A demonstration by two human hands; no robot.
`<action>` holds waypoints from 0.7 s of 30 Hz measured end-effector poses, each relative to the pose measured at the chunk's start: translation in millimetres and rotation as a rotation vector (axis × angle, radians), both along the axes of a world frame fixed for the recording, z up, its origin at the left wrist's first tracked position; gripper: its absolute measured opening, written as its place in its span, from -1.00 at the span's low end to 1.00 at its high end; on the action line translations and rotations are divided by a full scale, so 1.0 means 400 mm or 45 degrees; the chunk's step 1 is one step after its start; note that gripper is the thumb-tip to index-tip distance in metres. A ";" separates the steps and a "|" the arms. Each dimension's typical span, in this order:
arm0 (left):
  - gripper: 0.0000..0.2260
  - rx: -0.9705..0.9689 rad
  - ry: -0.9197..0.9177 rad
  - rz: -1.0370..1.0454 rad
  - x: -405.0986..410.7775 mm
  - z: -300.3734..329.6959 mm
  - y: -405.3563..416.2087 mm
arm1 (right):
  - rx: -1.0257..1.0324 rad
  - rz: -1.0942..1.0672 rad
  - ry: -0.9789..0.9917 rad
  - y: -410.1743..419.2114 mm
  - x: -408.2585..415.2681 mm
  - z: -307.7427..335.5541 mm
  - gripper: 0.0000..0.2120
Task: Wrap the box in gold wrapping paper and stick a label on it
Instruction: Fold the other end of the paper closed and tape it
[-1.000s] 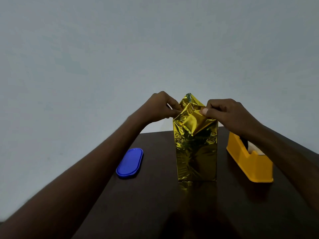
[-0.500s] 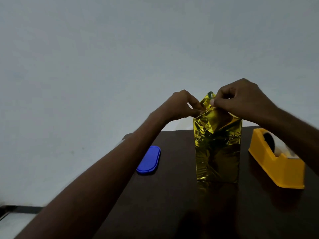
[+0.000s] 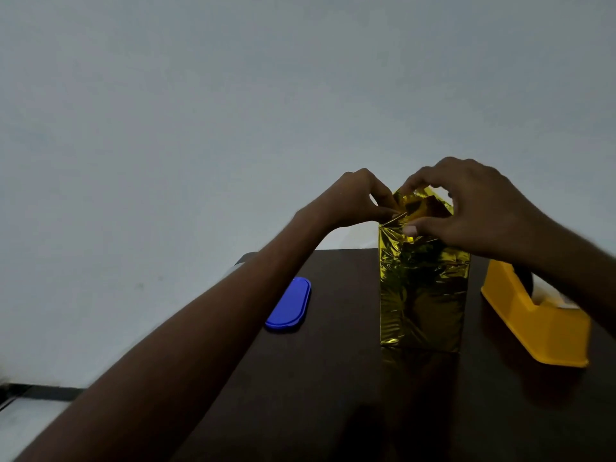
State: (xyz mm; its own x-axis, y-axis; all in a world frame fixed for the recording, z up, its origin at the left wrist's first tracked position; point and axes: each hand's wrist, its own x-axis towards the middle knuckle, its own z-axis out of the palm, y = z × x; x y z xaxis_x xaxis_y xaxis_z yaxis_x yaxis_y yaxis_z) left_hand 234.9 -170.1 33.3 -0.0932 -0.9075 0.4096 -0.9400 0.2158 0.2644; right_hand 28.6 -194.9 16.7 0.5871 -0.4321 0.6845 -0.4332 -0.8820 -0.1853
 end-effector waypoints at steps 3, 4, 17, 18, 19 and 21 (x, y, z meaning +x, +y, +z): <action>-0.89 0.011 0.020 -0.016 0.003 0.000 0.001 | -0.304 -0.068 -0.047 -0.009 0.001 -0.020 -0.78; -0.87 0.015 0.017 -0.018 0.002 0.000 0.001 | -0.352 -0.050 -0.076 -0.010 -0.001 -0.027 -0.82; -0.78 0.081 -0.176 -0.012 -0.014 0.024 -0.012 | -0.532 0.069 -0.115 -0.008 -0.020 -0.118 -0.85; -0.78 0.083 -0.167 -0.016 -0.013 0.023 -0.014 | -0.526 0.062 -0.118 -0.008 -0.019 -0.120 -0.87; -0.78 0.084 -0.161 -0.017 -0.012 0.023 -0.015 | -0.525 0.054 -0.121 -0.007 -0.019 -0.121 -0.87; -0.77 0.084 -0.158 -0.016 -0.012 0.021 -0.016 | -0.526 0.043 -0.125 -0.007 -0.018 -0.125 -0.87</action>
State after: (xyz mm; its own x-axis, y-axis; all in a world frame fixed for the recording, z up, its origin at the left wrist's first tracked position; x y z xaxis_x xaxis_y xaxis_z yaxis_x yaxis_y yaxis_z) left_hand 230.3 -176.5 41.7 -0.1506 -0.9305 0.3338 -0.9636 0.2136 0.1606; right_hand 21.5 -197.8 -33.1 0.5198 -0.0914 0.8494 -0.4011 -0.9040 0.1482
